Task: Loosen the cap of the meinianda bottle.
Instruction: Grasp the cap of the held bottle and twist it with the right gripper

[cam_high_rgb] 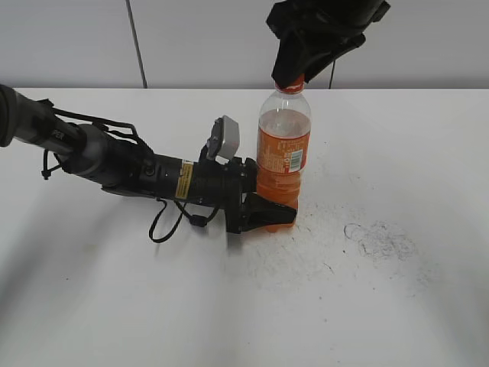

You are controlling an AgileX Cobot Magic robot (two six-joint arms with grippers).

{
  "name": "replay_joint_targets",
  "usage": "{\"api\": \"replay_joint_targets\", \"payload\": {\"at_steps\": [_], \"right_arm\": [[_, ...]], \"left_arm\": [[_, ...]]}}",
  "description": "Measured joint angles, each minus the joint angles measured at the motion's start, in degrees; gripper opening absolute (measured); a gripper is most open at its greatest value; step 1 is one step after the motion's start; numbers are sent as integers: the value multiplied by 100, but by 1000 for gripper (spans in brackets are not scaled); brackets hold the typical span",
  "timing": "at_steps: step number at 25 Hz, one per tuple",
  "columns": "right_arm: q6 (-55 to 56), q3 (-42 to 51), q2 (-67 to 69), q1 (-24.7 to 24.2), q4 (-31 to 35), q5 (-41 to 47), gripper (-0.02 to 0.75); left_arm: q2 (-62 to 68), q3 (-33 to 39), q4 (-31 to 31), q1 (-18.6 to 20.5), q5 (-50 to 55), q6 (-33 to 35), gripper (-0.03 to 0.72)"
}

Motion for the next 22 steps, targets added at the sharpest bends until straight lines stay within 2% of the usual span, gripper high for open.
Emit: {"api": "replay_joint_targets", "payload": {"at_steps": [4, 8, 11, 15, 16, 20, 22], "right_arm": [[-1184, 0, 0, 0, 31, 0, 270], [-2855, -6, 0, 0, 49, 4, 270], [-3238, -6, 0, 0, 49, 4, 270], [-2985, -6, 0, 0, 49, 4, 276], [-2819, -6, -6, 0, 42, 4, 307], [-1837, -6, -6, 0, 49, 4, 531], [-1114, -6, -6, 0, 61, 4, 584]], "left_arm": [[0, 0, 15, 0, 0, 13, 552], [0, 0, 23, 0, 0, 31, 552], [0, 0, 23, 0, 0, 36, 552], [0, 0, 23, 0, 0, 36, 552], [0, 0, 23, 0, 0, 36, 552], [0, 0, 23, 0, 0, 30, 552], [0, 0, 23, 0, 0, 30, 552]]}}
